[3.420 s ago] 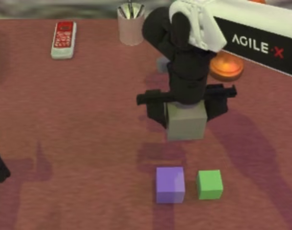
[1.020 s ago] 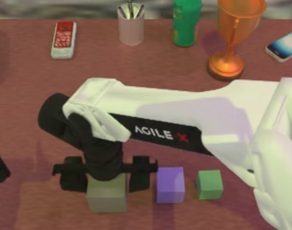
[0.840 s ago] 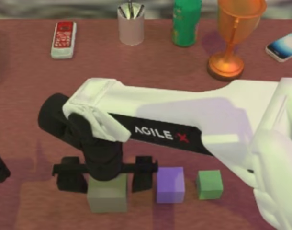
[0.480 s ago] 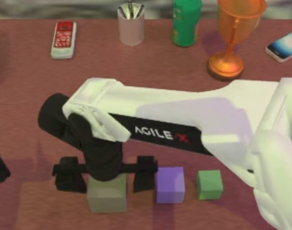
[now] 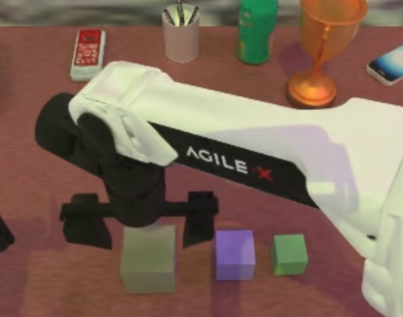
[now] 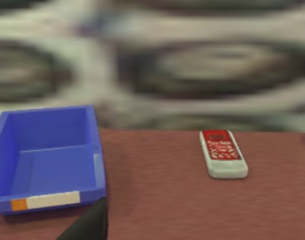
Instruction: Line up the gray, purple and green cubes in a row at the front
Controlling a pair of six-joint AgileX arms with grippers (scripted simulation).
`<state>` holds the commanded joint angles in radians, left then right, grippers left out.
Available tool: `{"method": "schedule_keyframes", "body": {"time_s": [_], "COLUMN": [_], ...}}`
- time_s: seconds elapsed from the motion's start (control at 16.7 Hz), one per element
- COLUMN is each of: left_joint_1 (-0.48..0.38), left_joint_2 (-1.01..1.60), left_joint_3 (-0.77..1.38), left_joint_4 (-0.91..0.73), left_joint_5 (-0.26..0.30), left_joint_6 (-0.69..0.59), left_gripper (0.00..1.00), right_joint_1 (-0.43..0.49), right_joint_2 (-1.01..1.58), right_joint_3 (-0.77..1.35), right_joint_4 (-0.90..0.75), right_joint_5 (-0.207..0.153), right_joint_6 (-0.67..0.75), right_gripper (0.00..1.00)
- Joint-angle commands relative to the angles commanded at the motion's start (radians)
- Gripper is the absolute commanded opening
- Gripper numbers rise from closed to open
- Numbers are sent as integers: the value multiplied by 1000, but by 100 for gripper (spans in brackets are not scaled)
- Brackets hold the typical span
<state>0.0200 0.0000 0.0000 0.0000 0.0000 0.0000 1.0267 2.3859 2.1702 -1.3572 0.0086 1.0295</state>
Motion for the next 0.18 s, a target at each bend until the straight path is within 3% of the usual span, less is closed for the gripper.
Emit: {"method": "schedule_keyframes", "body": {"time_s": [0.18], "left_joint_1": [0], "left_joint_2": [0], "left_joint_3": [0], "left_joint_4": [0], "left_joint_5": [0], "left_joint_6": [0], "left_gripper": [100], "right_joint_1": [1], "right_joint_2": [-7], "right_joint_3": [33], "right_joint_4": [-33], "right_joint_5": [0], "right_joint_6": [-2], "right_gripper": [100]}}
